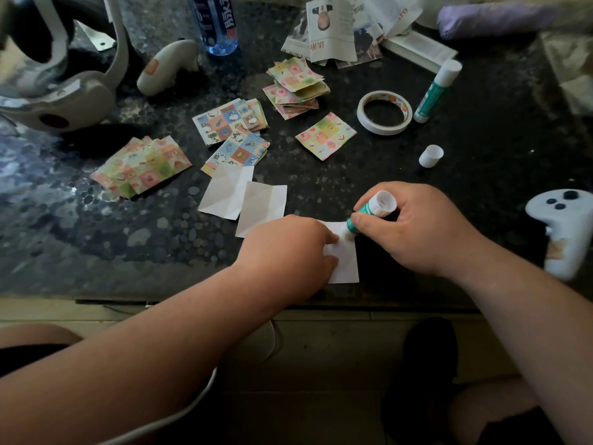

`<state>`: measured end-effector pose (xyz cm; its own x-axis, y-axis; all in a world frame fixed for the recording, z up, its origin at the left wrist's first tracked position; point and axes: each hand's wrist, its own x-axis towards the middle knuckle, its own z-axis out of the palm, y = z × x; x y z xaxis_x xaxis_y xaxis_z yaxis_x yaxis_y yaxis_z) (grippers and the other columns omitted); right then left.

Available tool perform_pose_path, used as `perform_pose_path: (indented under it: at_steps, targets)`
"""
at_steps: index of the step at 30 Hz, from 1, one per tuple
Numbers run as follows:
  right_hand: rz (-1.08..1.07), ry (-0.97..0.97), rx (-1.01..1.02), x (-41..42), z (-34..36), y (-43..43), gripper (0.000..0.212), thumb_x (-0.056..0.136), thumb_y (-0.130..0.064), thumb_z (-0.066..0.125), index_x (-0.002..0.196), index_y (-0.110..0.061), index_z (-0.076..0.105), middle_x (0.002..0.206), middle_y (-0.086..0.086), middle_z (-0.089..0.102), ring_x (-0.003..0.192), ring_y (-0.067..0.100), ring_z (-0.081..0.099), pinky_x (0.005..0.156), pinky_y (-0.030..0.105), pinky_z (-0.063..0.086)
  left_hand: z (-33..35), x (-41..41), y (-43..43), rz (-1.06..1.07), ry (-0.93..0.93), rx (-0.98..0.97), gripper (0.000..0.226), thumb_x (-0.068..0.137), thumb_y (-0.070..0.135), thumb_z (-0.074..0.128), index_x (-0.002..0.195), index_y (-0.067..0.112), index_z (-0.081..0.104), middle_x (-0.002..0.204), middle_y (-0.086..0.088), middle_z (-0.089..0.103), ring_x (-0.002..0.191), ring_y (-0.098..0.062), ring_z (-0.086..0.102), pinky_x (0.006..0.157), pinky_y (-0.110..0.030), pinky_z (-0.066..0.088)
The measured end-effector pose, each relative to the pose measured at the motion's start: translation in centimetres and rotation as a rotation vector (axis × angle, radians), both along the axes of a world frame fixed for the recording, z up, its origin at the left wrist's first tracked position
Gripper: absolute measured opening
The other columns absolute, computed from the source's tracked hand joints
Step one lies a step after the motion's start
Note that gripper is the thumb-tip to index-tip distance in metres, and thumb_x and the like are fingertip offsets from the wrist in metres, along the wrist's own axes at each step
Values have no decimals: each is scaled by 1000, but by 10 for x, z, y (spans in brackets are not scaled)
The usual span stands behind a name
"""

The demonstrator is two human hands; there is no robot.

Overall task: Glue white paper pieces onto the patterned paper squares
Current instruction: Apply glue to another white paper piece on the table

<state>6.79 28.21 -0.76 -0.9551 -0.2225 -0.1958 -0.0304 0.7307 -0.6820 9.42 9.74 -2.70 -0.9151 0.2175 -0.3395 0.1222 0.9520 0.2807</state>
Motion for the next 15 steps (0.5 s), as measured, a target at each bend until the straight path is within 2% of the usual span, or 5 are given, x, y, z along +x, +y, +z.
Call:
perform_pose_path:
  at_steps: [4,8,10,15]
  targets:
    - [35,-8,14,1,1,0,3,89,-31,74,88,-30,72,85,-12,70,83,4,64,73,26,54,3,-1,0,-10,-27,-6,40,97,49,55,138,49,55,133,11,63,119,-14,59,87,-34,55]
    - [93,-58,60,2,5,0,4,87,-31,74,84,-31,72,83,-13,69,83,0,63,67,21,50,5,-2,-1,-8,-47,15,38,96,47,58,134,49,58,120,10,68,108,-14,63,86,-39,58]
    - [85,-63,69,1,6,1,4,87,-32,74,83,-31,72,83,-14,69,84,-3,62,65,18,48,5,-3,-2,-9,-50,9,38,96,47,58,134,50,58,121,11,67,110,-15,62,86,-38,57]
    - [36,4,13,3,8,1,5,87,-30,73,82,-30,71,82,-12,69,83,-1,63,66,23,51,3,-4,-2,-19,-75,0,40,96,49,58,137,51,55,123,11,66,108,-15,62,83,-37,58]
